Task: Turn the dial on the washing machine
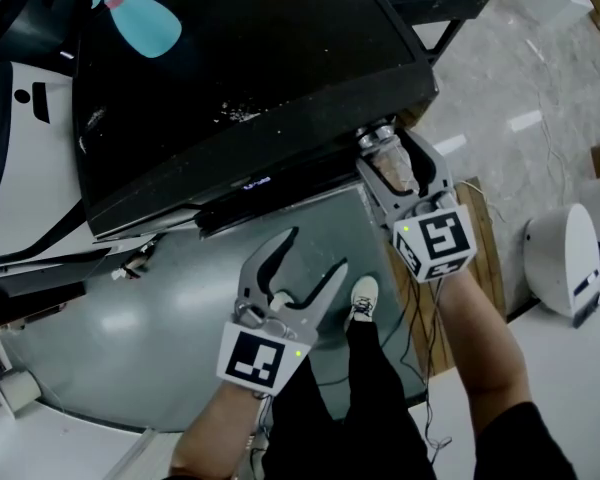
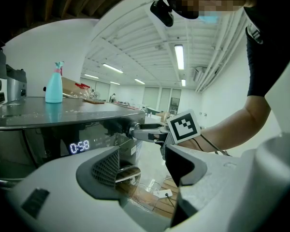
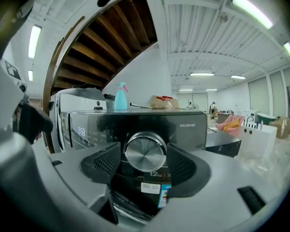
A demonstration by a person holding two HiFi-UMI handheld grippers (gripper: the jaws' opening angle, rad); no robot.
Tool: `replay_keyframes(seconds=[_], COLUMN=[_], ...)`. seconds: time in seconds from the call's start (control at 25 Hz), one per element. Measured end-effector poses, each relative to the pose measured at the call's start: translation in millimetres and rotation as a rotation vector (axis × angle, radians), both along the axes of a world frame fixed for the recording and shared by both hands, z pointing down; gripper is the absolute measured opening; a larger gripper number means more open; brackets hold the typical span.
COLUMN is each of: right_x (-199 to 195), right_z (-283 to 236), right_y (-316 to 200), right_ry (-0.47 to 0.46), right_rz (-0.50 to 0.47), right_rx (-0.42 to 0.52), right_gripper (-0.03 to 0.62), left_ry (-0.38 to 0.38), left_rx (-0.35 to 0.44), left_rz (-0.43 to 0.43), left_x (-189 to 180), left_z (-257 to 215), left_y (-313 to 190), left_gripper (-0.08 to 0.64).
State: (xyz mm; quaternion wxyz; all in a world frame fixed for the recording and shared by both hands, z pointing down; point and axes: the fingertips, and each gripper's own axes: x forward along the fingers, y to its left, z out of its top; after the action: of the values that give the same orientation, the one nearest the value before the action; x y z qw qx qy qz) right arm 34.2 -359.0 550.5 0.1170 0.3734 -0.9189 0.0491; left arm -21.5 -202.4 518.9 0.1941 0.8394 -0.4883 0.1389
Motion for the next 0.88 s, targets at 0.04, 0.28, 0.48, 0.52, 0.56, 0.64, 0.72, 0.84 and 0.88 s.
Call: replay_keyframes(seconds=[0.04,0.28,0.48,0.52,0.56,0.64,0.72,0.84,0.88], right_x=[-0.4,0.1,-4.5,-5.9,-6.9,-7.0,-6.3,-4.5,-3.8], right_z=[0.3,0.5,3.3,4.0,4.4,5.0,5.2,5.5,5.5], right_y=[0.8,0.5,1.0,1.3,1.5,1.6,1.4,0.5,0.0], right_ry=[0.038,0.209,0.341,0.364,0.374,0.362,0.325,0.241,0.202], right_rz=[0.0,0.0,-0.027,-0.026,-0.02,-0.003,0.01,0.026,0.029], right_rx=[0.014,0.098,0.197,0.221,0.237,0.232,0.194,0.104,0.07], right_gripper=[0.298,0.298,0.281,0.276,0.272,0.272,0.272,0.27,0.27], left_ry=[-0.001,-0.001,-0.002,-0.003,-0.003,-0.001,0.002,0.006,0.007], left_rx=[0.001,0.004,0.007,0.006,0.006,0.006,0.006,0.007,0.008], left_rz=[-0.001,-0.006,-0.007,-0.008,-0.009,-0.009,-0.01,-0.013,-0.013], left_x=[-0.8,-4.0,-5.7,-6.1,-6.4,-6.3,-5.8,-5.2,-5.1], left_z=[-0.2,-0.2,0.1,0.5,1.0,2.0,2.6,2.8,2.9], left_y=[0.0,2.1,3.6,3.9,4.3,4.7,4.8,4.4,4.3], left_gripper=[0.276,0.276,0.276,0.276,0.276,0.276,0.276,0.276,0.276])
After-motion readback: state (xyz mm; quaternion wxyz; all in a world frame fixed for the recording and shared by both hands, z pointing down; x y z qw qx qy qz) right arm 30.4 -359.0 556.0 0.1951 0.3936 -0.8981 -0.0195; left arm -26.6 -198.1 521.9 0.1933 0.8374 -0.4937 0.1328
